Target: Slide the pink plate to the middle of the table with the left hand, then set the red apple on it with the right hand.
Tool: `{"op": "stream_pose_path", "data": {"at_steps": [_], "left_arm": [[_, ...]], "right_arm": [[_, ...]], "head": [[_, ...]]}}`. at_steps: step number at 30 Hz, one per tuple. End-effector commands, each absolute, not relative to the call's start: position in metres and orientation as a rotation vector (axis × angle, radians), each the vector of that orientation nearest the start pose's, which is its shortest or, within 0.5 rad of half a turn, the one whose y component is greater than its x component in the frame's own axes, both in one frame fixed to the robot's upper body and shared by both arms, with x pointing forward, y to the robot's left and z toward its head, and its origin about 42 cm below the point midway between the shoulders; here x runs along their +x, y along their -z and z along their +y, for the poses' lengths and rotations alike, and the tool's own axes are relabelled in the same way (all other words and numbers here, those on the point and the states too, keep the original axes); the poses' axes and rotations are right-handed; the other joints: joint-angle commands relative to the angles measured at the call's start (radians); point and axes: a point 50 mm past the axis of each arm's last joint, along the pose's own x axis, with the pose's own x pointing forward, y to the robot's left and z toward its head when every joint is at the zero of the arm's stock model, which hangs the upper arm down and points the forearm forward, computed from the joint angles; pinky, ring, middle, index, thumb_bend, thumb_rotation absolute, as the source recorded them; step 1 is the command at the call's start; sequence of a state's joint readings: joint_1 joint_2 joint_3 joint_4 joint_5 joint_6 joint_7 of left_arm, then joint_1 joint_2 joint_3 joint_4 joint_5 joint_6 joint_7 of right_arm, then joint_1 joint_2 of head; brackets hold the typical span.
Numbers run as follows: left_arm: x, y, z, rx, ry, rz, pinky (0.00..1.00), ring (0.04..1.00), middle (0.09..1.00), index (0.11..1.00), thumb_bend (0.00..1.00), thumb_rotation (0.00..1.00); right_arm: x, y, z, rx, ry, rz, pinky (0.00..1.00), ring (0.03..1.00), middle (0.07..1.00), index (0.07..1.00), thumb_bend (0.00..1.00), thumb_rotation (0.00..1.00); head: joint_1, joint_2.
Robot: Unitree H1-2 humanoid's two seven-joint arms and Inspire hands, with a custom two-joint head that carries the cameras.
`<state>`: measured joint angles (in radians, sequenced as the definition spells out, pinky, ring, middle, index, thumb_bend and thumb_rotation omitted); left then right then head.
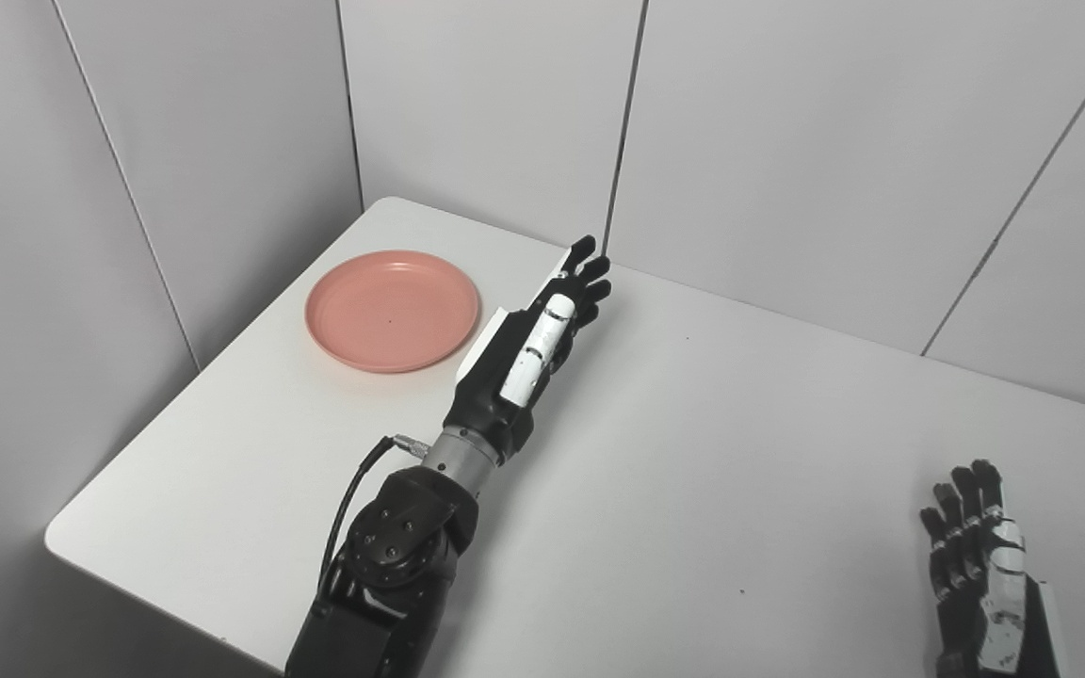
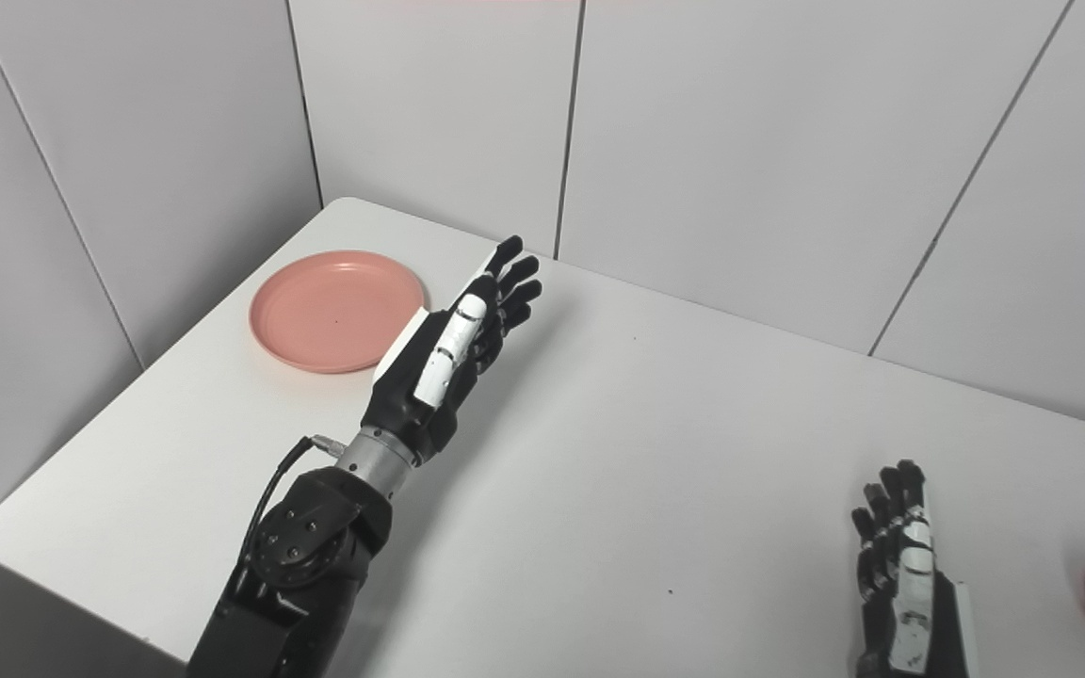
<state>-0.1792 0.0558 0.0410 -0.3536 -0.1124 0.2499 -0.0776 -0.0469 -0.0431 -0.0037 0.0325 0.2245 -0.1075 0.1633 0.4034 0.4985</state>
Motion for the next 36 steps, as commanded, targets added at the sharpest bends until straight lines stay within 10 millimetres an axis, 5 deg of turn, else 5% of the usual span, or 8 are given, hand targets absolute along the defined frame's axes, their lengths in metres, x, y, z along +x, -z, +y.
{"op": "stream_pose_path", "data": {"at_steps": [1,23,36], "left_arm": [[0.321,-0.25,0.218,-0.035,0.117,-0.361,0.99,0.968,0.978,0.979,0.46,1.0],[0.357,-0.287,0.291,0.021,-0.048,-0.443,0.97,0.957,0.962,0.958,0.41,1.0],[0.368,-0.287,0.331,0.074,-0.157,-0.419,0.93,0.935,0.94,0.931,0.35,1.0]], "right_arm": [[0.269,-0.061,-0.231,0.175,-0.122,0.033,1.0,1.0,1.0,1.0,0.24,1.0],[0.271,-0.063,-0.234,0.162,-0.137,0.023,1.0,1.0,1.0,1.0,0.2,1.0],[0.271,-0.062,-0.236,0.176,-0.12,0.024,1.0,1.0,1.0,1.0,0.18,1.0]], "head": [[0.001,-0.001],[0.026,-0.009],[0.038,-0.013]]}}
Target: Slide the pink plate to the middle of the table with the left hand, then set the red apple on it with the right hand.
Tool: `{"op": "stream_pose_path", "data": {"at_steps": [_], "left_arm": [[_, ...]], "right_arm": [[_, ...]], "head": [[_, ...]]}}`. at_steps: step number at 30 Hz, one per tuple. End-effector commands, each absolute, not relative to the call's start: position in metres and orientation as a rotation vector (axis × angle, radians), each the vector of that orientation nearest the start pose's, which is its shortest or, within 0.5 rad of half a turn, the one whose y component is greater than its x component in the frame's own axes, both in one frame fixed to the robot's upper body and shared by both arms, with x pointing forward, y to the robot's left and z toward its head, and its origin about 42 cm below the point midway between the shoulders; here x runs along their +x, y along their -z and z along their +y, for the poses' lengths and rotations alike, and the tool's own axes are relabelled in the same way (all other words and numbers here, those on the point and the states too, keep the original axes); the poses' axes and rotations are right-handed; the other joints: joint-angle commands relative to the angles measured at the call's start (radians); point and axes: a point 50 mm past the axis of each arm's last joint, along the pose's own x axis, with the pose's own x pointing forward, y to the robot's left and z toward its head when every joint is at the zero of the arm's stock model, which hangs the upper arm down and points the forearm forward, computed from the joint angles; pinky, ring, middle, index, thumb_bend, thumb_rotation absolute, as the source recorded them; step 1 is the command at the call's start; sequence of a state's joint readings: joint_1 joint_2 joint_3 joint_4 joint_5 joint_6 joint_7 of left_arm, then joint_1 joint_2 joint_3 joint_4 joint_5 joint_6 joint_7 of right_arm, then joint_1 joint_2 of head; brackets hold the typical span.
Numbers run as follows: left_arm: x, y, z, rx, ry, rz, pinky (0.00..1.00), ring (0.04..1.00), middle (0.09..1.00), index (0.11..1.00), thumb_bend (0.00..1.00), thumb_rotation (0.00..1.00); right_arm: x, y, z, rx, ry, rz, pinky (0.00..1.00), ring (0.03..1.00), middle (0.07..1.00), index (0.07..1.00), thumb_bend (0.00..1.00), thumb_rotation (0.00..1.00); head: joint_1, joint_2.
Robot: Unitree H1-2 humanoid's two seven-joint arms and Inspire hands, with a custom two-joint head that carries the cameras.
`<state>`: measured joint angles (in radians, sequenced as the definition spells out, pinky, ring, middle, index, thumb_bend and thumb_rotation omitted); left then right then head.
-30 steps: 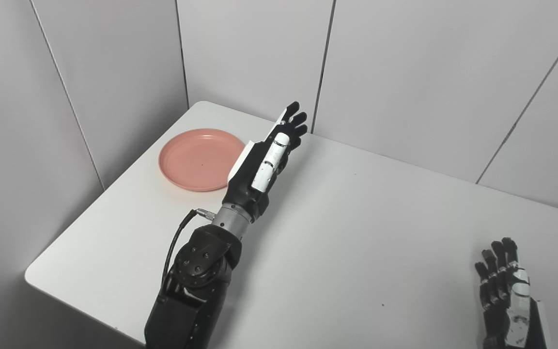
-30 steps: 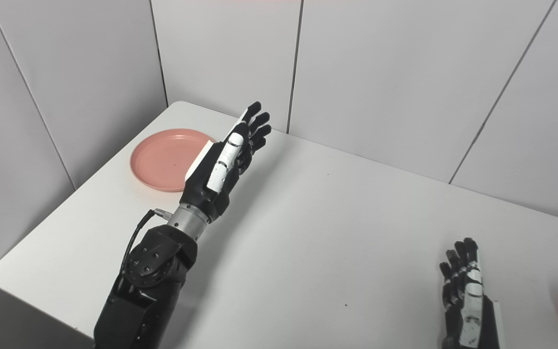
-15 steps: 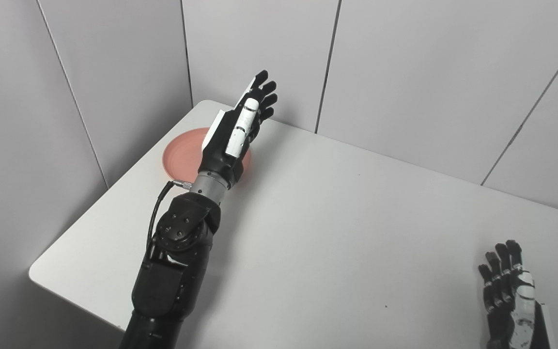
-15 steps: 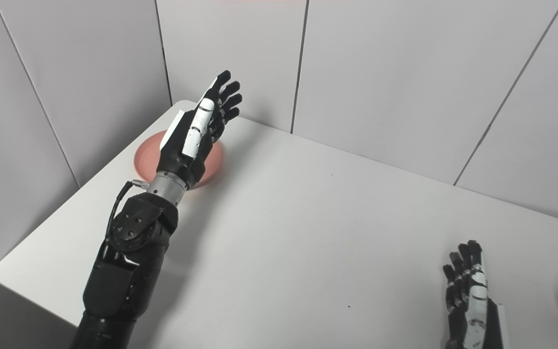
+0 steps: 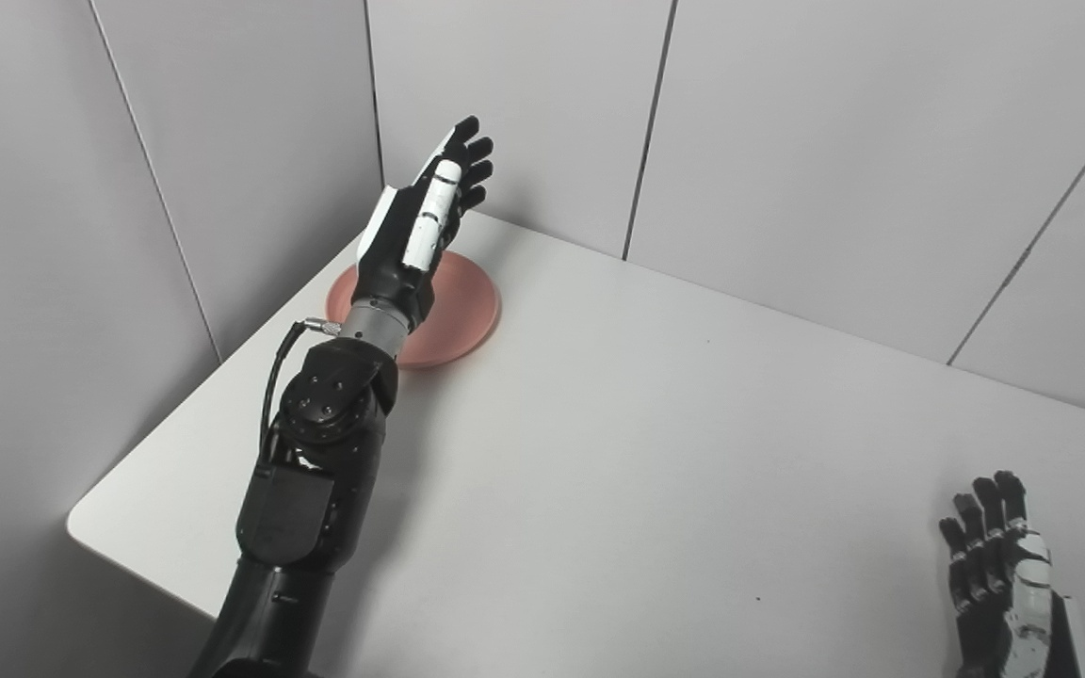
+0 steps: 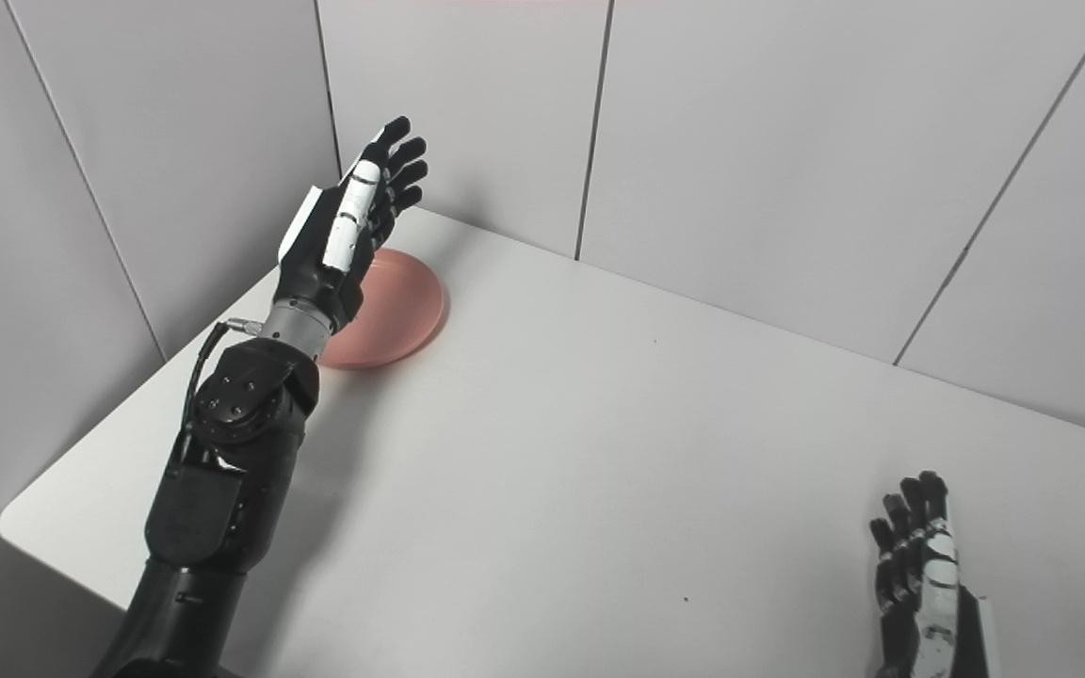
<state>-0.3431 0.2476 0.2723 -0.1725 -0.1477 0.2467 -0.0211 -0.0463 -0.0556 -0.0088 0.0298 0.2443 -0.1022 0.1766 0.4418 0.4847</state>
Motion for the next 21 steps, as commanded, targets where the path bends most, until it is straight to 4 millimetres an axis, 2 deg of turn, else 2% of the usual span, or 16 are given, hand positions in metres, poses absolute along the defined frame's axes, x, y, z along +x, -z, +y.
{"op": "stream_pose_path", "data": {"at_steps": [1,9,21], "left_arm": [[0.369,-0.287,0.336,0.079,-0.17,-0.413,0.93,0.938,0.944,0.935,0.35,1.0],[0.371,-0.281,0.369,0.116,-0.254,-0.372,0.91,0.907,0.902,0.889,0.37,1.0],[0.377,-0.275,0.408,0.133,-0.317,-0.339,0.91,0.904,0.898,0.875,0.35,1.0]], "right_arm": [[0.27,-0.062,-0.236,0.174,-0.12,0.022,1.0,0.999,1.0,1.0,0.18,1.0],[0.271,-0.062,-0.236,0.175,-0.121,0.023,1.0,1.0,1.0,1.0,0.19,1.0],[0.271,-0.062,-0.239,0.187,-0.126,0.026,1.0,1.0,1.0,1.0,0.19,1.0]], "head": [[-0.001,0.001],[0.0,-0.001],[0.006,-0.001]]}}
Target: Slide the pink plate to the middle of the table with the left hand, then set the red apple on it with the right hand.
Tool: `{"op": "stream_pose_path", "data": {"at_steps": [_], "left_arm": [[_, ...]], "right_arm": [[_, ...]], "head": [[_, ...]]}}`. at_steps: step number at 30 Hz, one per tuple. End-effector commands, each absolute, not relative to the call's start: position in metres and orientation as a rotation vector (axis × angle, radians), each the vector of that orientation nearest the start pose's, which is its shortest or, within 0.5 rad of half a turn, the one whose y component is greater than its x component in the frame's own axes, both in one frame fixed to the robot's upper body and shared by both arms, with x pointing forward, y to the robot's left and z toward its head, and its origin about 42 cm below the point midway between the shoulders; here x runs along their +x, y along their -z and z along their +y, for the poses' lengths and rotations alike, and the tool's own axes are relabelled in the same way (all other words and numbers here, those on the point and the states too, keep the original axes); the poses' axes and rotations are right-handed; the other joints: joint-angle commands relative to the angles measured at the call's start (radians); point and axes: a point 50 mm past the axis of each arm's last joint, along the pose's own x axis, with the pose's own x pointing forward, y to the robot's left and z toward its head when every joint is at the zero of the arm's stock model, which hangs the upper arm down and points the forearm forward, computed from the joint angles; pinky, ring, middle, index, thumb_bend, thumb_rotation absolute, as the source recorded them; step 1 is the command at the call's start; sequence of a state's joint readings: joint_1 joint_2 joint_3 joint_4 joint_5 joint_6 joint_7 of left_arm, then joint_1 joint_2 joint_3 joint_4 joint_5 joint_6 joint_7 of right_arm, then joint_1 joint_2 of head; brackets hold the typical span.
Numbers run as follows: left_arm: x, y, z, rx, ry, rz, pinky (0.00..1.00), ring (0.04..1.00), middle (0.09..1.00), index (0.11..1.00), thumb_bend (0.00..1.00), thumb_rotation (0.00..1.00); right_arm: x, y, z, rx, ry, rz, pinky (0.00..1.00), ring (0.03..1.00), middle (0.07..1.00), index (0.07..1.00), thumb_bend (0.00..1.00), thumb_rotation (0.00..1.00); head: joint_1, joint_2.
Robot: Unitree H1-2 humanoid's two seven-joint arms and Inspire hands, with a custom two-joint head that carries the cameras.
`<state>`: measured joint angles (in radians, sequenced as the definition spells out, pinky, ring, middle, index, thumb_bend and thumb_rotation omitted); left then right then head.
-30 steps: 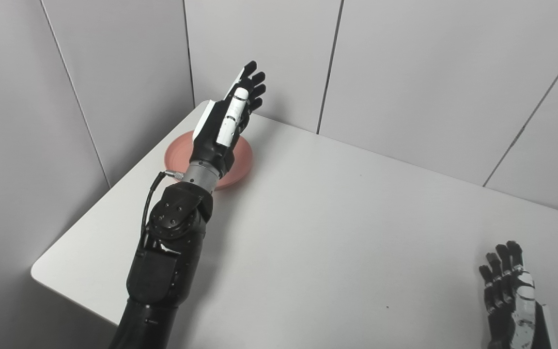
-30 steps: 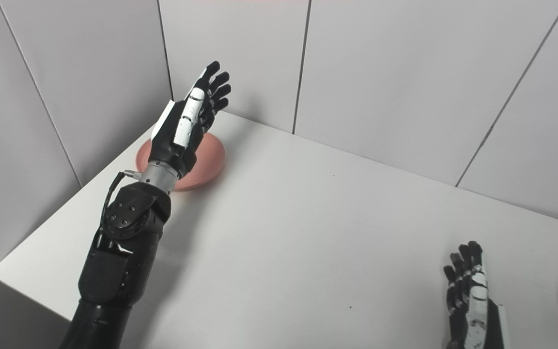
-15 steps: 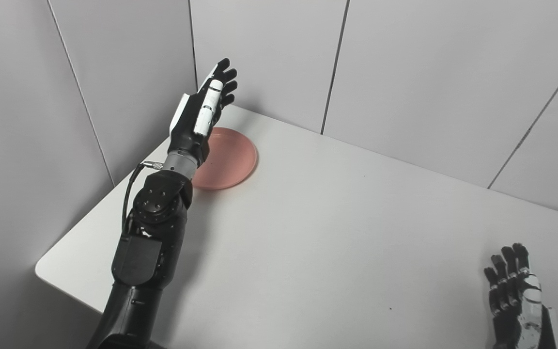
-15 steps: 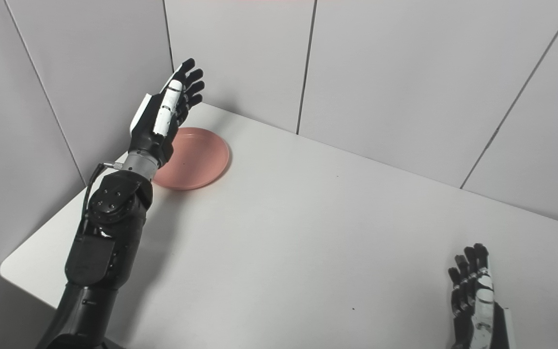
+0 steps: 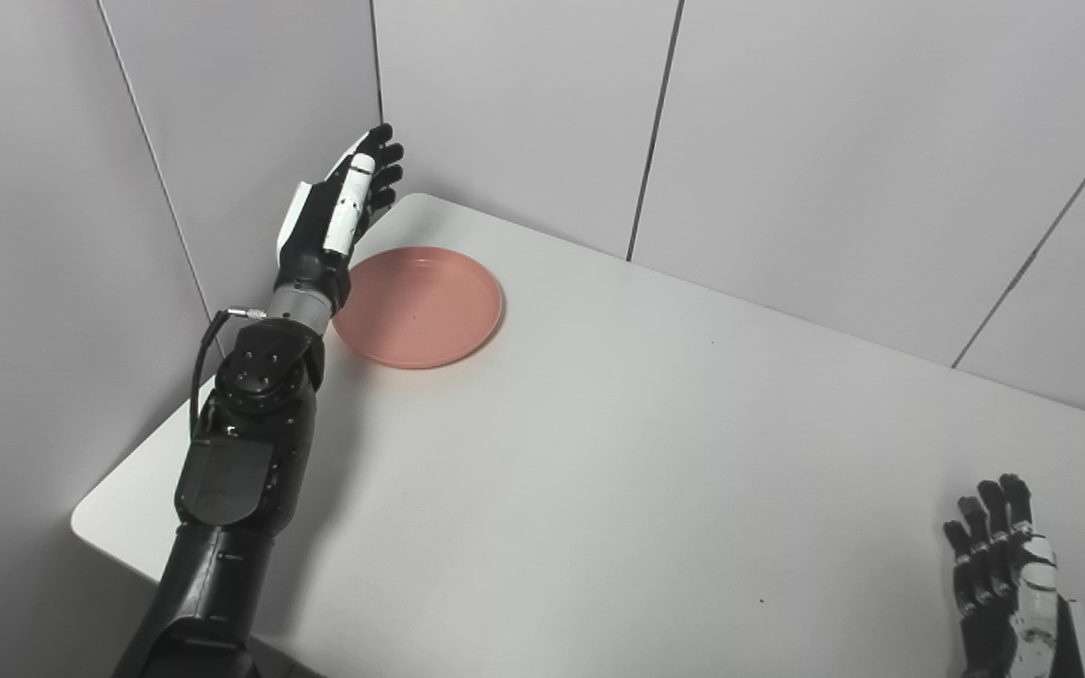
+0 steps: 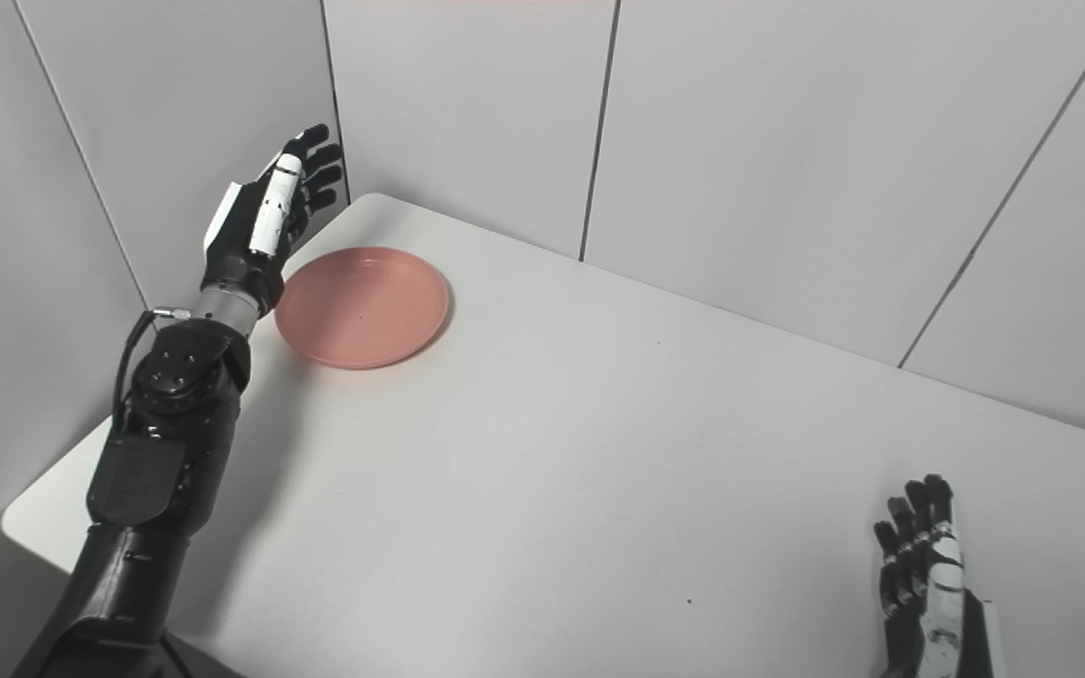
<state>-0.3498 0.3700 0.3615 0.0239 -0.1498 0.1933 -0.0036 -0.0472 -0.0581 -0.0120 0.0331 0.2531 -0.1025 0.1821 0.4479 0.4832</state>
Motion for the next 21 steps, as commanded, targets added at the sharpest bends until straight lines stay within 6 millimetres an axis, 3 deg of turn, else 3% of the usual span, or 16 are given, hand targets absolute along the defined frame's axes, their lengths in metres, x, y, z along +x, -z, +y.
{"op": "stream_pose_path", "data": {"at_steps": [1,7,21], "left_arm": [[0.378,-0.275,0.411,0.13,-0.319,-0.337,0.91,0.906,0.899,0.875,0.35,1.0],[0.383,-0.271,0.427,0.134,-0.337,-0.315,0.92,0.908,0.908,0.886,0.39,1.0],[0.386,-0.258,0.45,0.122,-0.391,-0.257,0.89,0.882,0.872,0.841,0.35,1.0]], "right_arm": [[0.271,-0.061,-0.239,0.187,-0.125,0.024,1.0,1.0,1.0,1.0,0.19,1.0],[0.271,-0.062,-0.24,0.175,-0.125,0.028,1.0,1.0,1.0,1.0,0.2,1.0],[0.27,-0.061,-0.242,0.166,-0.122,0.03,1.0,1.0,1.0,1.0,0.2,1.0]], "head": [[0.0,0.001],[0.005,0.0],[0.013,-0.002]]}}
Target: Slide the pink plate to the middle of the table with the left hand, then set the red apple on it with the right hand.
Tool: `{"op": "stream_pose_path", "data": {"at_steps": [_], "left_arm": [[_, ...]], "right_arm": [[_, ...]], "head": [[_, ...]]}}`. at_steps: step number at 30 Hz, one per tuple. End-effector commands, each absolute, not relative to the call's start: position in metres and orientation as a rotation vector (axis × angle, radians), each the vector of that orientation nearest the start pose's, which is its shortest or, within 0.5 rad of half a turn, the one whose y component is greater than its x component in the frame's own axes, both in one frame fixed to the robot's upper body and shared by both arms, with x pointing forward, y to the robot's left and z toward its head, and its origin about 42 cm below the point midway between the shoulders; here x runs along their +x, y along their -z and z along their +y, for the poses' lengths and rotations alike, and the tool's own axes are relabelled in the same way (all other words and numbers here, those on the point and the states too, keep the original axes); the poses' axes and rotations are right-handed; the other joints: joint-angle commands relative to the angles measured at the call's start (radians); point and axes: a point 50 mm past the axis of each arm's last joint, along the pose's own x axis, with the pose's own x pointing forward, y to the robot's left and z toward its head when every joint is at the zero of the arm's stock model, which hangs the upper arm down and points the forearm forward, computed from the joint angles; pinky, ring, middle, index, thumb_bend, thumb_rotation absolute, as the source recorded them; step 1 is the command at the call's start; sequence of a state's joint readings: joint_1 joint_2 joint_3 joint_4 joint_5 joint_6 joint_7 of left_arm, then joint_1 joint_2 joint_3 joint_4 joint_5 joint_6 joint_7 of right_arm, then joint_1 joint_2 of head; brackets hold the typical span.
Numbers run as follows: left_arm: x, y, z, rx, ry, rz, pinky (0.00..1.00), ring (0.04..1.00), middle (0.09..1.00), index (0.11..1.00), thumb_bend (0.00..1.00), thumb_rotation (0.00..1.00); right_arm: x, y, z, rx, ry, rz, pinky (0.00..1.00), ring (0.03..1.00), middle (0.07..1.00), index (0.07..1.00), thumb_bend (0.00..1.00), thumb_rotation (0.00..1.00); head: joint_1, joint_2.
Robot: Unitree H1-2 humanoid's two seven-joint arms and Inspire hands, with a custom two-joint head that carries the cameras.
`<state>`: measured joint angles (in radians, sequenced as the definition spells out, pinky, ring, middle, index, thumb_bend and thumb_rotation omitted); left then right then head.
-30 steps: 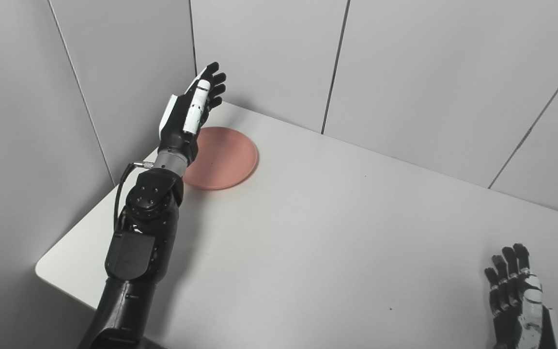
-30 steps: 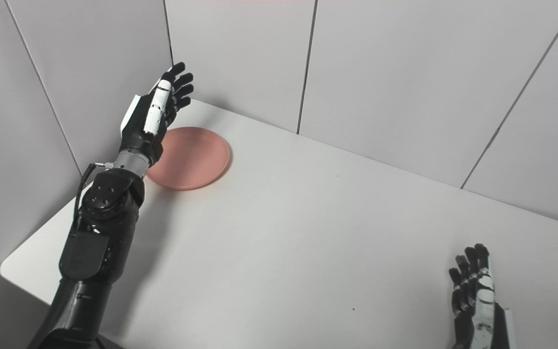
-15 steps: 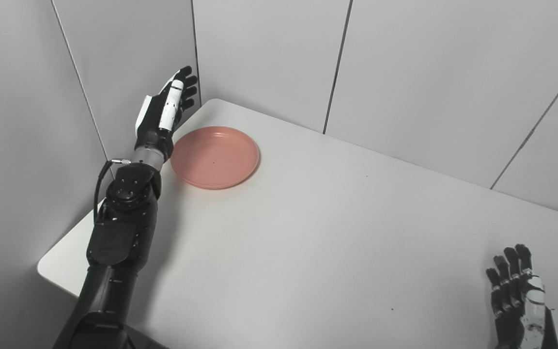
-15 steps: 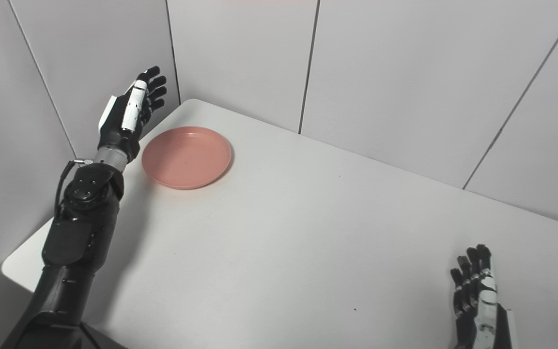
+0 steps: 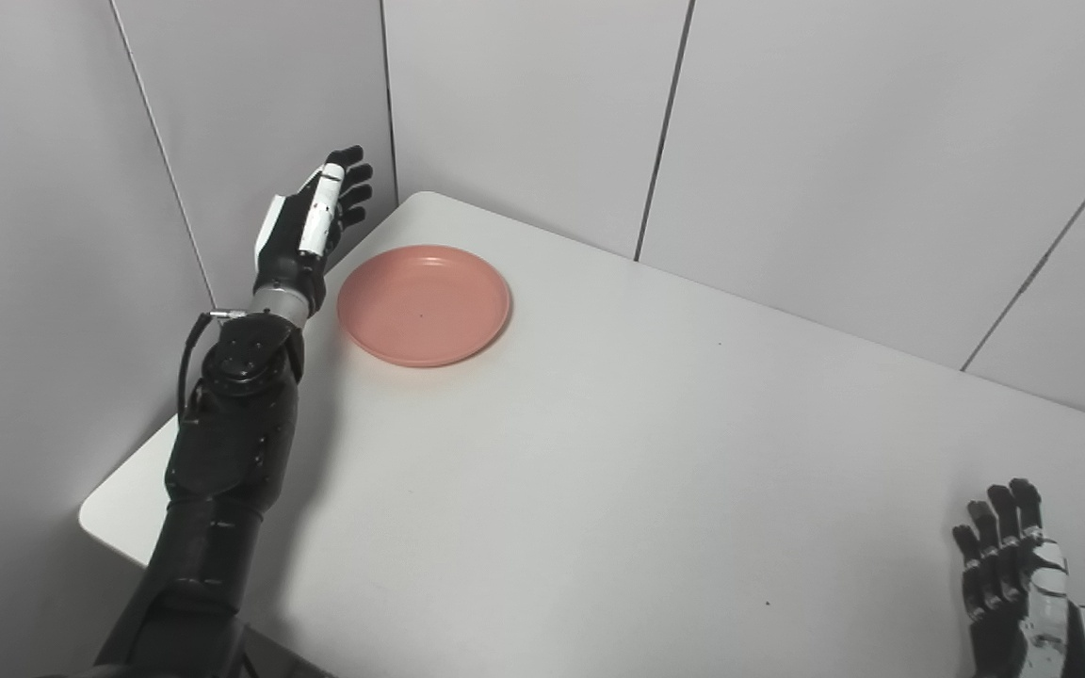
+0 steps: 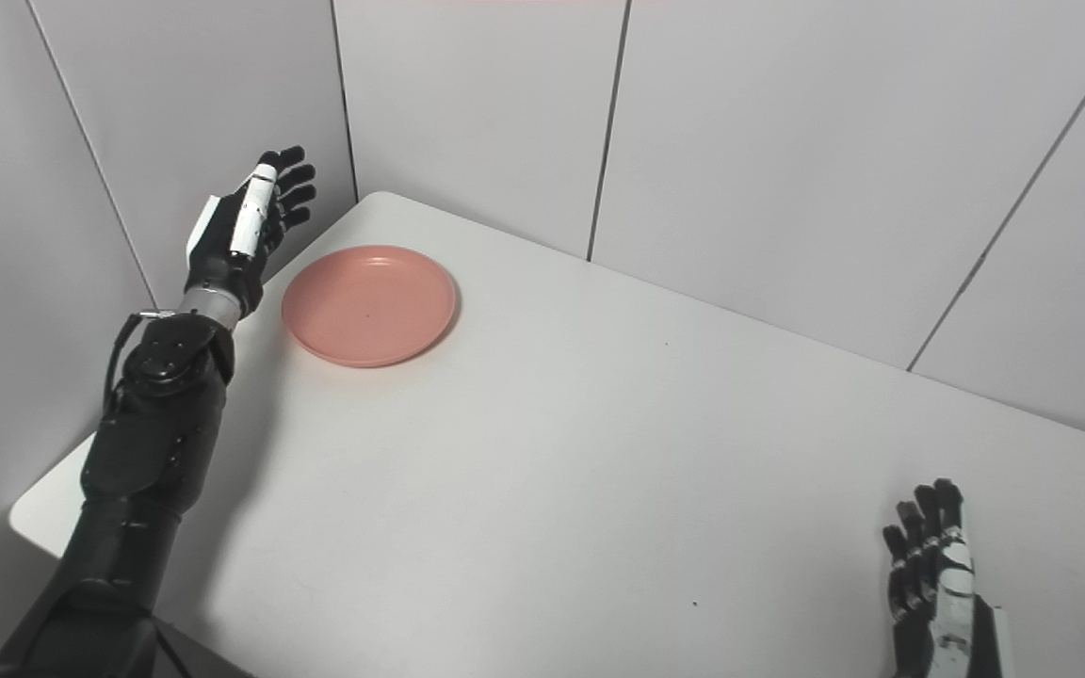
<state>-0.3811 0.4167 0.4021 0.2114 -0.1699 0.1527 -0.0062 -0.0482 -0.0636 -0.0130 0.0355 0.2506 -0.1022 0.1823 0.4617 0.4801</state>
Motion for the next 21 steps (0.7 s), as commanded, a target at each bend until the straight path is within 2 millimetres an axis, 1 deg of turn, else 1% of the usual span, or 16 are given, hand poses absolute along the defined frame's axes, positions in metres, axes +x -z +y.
{"op": "stream_pose_path", "data": {"at_steps": [1,7,14,21], "left_arm": [[0.386,-0.257,0.451,0.118,-0.394,-0.254,0.89,0.881,0.871,0.841,0.34,1.0],[0.387,-0.252,0.457,0.097,-0.406,-0.241,0.88,0.876,0.862,0.834,0.32,1.0],[0.388,-0.244,0.457,0.091,-0.418,-0.216,0.88,0.87,0.858,0.829,0.3,1.0],[0.386,-0.235,0.46,0.09,-0.417,-0.203,0.89,0.873,0.866,0.839,0.31,1.0]], "right_arm": [[0.27,-0.061,-0.242,0.166,-0.123,0.027,1.0,1.0,1.0,1.0,0.2,1.0],[0.271,-0.06,-0.243,0.176,-0.127,0.026,1.0,1.0,1.0,1.0,0.2,1.0],[0.271,-0.061,-0.244,0.172,-0.126,0.026,1.0,1.0,1.0,1.0,0.21,1.0],[0.27,-0.062,-0.244,0.171,-0.13,0.027,1.0,1.0,1.0,1.0,0.21,1.0]], "head": [[-0.001,0.001],[-0.001,0.001],[0.0,0.005],[0.001,0.006]]}}
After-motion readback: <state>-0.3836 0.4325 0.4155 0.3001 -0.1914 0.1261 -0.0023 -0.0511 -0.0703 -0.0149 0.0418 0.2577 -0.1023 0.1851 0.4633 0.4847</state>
